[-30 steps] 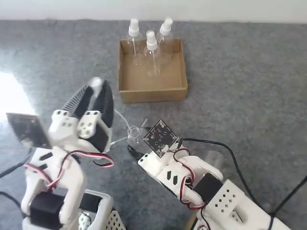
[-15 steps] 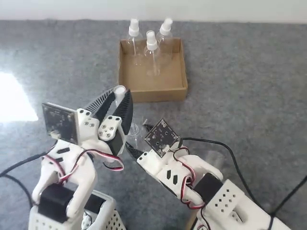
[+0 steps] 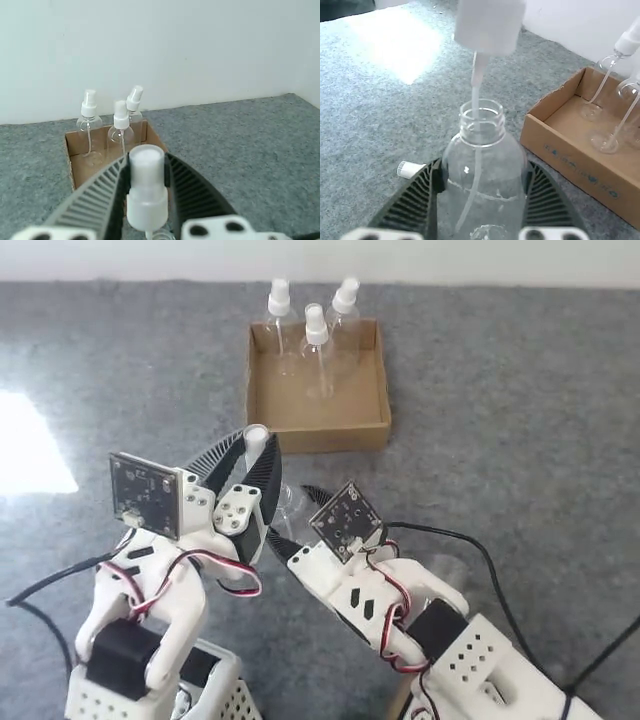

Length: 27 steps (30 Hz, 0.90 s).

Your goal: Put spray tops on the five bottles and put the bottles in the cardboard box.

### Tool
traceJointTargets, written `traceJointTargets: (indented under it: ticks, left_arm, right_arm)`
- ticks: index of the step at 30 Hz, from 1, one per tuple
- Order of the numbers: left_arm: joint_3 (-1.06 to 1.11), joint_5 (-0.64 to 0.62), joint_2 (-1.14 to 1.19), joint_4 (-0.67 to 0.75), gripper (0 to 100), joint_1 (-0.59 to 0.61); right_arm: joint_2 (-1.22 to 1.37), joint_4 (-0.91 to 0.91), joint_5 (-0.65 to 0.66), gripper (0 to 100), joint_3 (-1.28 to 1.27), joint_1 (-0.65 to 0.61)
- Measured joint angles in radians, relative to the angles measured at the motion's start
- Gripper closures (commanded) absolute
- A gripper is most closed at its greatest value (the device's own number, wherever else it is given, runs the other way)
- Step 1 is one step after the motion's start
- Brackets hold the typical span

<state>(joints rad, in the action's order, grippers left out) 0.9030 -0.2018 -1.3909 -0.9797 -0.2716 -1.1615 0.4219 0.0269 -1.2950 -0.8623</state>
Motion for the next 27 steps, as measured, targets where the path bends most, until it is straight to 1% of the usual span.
traceJointTargets:
  ticks: [3,9,14,22,27]
  left_arm:
    - [0.0,0.0,0.0,0.0,98,0.0]
    - [0.002,-0.002,0.0,0.002,98,-0.026]
    - [0.038,0.008,0.0,0.028,90,-0.078]
    - [0.054,0.012,0.008,0.029,79,-0.08]
    - [0.054,0.012,0.009,-0.006,76,-0.08]
  right_arm:
    - [0.0,0.0,0.0,91.7,0.0,0.0]
    - [-0.103,0.002,0.002,91.6,-0.002,0.0]
    - [-0.147,0.002,0.002,91.9,-0.021,0.008]
    - [-0.16,0.002,0.0,91.9,-0.026,0.008]
    - [-0.16,0.002,0.0,91.9,-0.026,0.008]
